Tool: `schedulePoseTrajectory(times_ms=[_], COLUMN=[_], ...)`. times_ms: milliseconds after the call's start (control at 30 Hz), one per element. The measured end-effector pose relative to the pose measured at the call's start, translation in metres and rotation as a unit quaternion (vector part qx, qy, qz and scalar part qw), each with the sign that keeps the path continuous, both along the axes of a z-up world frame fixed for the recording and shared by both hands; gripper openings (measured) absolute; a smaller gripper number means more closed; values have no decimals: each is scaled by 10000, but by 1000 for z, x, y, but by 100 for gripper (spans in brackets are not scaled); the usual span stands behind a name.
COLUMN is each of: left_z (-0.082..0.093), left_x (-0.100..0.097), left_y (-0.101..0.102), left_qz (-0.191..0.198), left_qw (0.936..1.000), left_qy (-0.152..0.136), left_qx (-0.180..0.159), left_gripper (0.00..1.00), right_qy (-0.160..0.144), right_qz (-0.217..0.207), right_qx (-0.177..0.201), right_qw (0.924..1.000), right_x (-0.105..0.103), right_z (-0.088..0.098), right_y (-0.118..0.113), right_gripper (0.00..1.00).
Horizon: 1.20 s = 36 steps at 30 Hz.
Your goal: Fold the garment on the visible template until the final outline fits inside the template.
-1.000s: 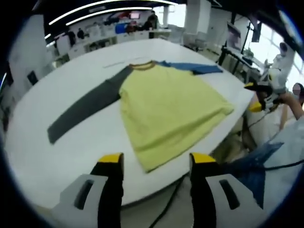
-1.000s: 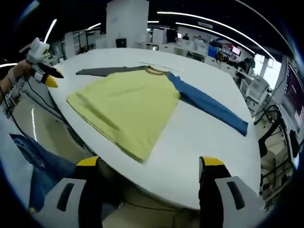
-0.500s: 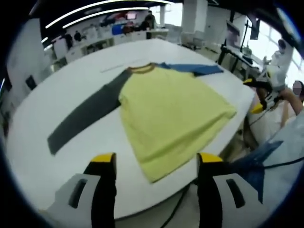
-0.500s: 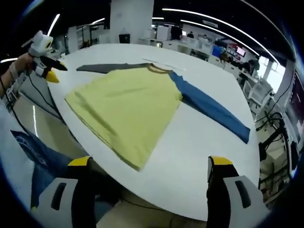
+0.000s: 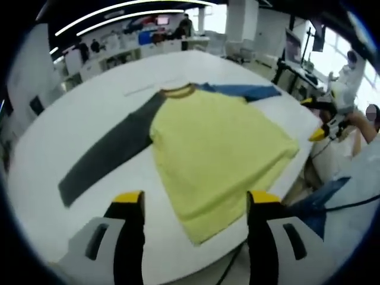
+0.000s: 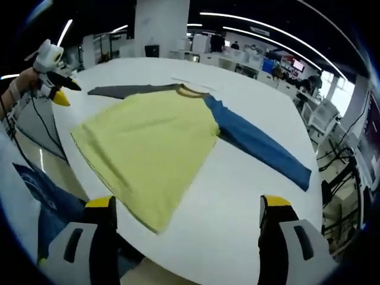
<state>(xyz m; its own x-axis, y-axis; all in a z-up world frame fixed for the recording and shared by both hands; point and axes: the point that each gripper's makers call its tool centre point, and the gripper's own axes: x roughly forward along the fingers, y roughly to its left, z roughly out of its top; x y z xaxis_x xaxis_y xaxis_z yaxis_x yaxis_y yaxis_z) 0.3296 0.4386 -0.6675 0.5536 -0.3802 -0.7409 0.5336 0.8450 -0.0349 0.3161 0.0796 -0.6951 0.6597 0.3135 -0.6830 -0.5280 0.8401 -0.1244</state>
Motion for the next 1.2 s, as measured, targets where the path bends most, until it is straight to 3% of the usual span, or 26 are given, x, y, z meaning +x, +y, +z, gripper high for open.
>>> schedulePoseTrajectory(times_ms=[400,733,933,1033,1200], left_z=[-1,3,9,4,-1], left_x=[12,25,30,27,33], left_y=[5,2,-3,-4,-1], left_qz=[-18,-313,-371,-441,-357], left_qw=[10000,9995,9990,9988,9993], left_qy=[5,-30,-184,-101,-95], left_qx=[-68,5,-159,-174,-87], left_gripper=[70,80,90,96,99], right_qy=[-140,-63,-107,-116,-144], right_qz=[6,112,184,157,221], right_qx=[282,259,245,202,136], right_qw=[9995,9996,9995,9996,9996], right_x=[36,37,43,48,51], right_z=[7,7,12,12,15], right_y=[14,24,27,26,25], right_gripper=[100,100,100,100,100])
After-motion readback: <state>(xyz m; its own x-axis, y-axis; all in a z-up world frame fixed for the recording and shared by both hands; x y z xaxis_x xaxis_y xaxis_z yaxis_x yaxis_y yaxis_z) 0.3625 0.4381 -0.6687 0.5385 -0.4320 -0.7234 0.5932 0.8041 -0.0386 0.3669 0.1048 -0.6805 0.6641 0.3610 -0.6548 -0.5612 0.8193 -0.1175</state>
